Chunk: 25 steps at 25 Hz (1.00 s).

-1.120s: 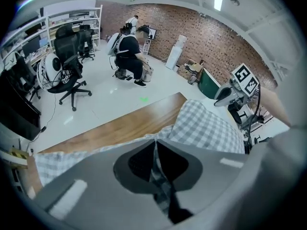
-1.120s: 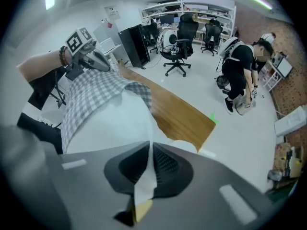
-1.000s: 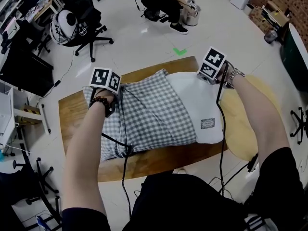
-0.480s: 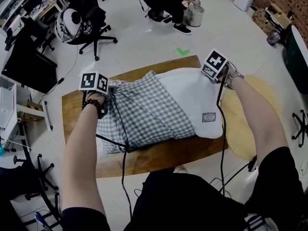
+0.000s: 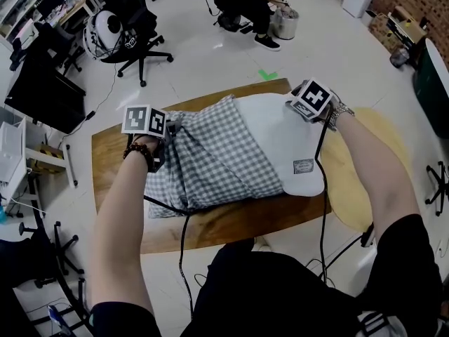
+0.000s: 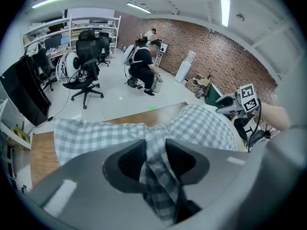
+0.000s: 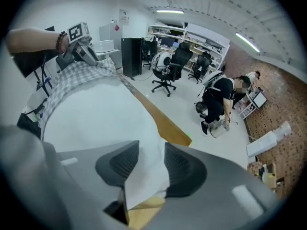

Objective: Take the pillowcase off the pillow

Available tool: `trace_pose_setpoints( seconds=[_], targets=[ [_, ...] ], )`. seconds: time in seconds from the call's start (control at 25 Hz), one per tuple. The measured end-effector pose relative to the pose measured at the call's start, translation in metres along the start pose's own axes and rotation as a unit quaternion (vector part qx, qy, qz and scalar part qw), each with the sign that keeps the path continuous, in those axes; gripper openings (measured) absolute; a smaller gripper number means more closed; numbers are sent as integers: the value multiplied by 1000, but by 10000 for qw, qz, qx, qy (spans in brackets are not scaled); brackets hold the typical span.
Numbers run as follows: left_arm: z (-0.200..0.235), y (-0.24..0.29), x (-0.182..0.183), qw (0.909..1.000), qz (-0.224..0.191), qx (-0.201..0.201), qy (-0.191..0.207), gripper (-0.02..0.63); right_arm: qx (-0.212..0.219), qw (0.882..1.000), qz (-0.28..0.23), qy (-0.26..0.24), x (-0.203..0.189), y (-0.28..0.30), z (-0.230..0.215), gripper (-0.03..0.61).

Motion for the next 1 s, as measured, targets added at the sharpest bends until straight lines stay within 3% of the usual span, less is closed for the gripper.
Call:
trace_pose_setpoints(
  seconds=[0.2, 0.44, 1.0],
  targets=[
    [-11, 1, -7, 9997, -243, -86, -26, 170, -264, 9993, -208, -162, -8, -16, 8, 195],
    [-32, -27, -15, 9986, -471, 191, 108, 181, -277, 9988, -243, -331, -25, -27, 27, 201],
    [-81, -48, -76, 9950, -901, 410, 160, 196, -275, 9939, -403, -994, -58, -59, 117, 201]
  ],
)
Point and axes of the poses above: the fingertips, and each gripper's own axes: y forward along the fingers, z to its left, x out of its top, the point moved 6 cm from there along -y, backward along the fingers, and after that the axes turned 7 degrees about z, right-handed, at the moved point
